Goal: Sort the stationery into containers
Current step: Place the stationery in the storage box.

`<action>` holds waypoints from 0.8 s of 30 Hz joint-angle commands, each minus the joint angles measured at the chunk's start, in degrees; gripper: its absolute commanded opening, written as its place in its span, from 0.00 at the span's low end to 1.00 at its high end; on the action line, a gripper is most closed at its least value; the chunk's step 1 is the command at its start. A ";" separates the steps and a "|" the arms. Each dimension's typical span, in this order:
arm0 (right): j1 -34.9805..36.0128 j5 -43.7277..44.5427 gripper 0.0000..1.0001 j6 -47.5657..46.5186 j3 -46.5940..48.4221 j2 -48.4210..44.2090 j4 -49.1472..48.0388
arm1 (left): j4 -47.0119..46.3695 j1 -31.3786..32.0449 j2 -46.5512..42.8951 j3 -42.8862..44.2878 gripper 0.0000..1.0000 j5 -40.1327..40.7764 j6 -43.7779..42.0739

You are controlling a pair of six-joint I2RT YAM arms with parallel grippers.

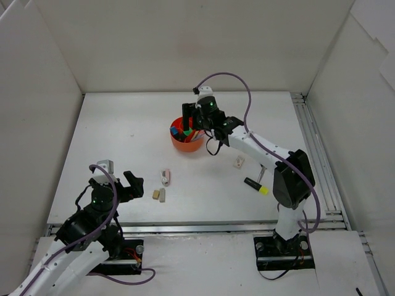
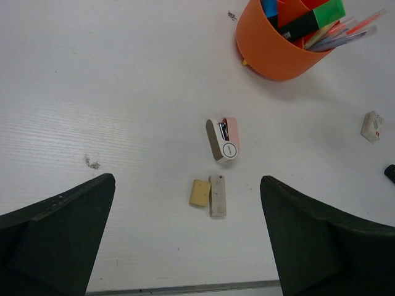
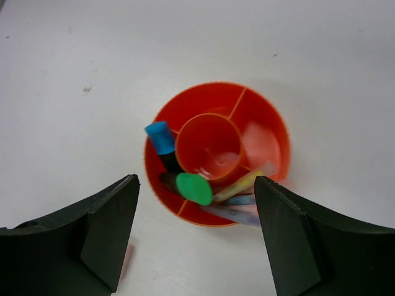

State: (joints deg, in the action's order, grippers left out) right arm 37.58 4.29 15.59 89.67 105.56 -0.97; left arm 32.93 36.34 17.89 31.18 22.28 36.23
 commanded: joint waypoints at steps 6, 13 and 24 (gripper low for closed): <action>0.30 -7.73 0.69 8.66 -1.51 1.66 -12.04 | -2.96 0.23 -0.40 2.40 0.99 -1.01 -0.37; 2.66 -1.43 0.65 4.90 0.06 3.87 -7.82 | -2.17 0.23 -1.28 2.13 0.99 -1.01 0.07; 3.99 -1.04 0.49 2.34 -1.42 4.04 -7.81 | -2.26 0.23 -0.05 2.40 0.99 -1.37 -0.02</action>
State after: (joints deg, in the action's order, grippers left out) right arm 41.41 3.33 19.14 86.78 110.80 -5.15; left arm 32.91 36.34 16.16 31.18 20.97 36.18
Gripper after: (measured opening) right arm 0.530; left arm 0.996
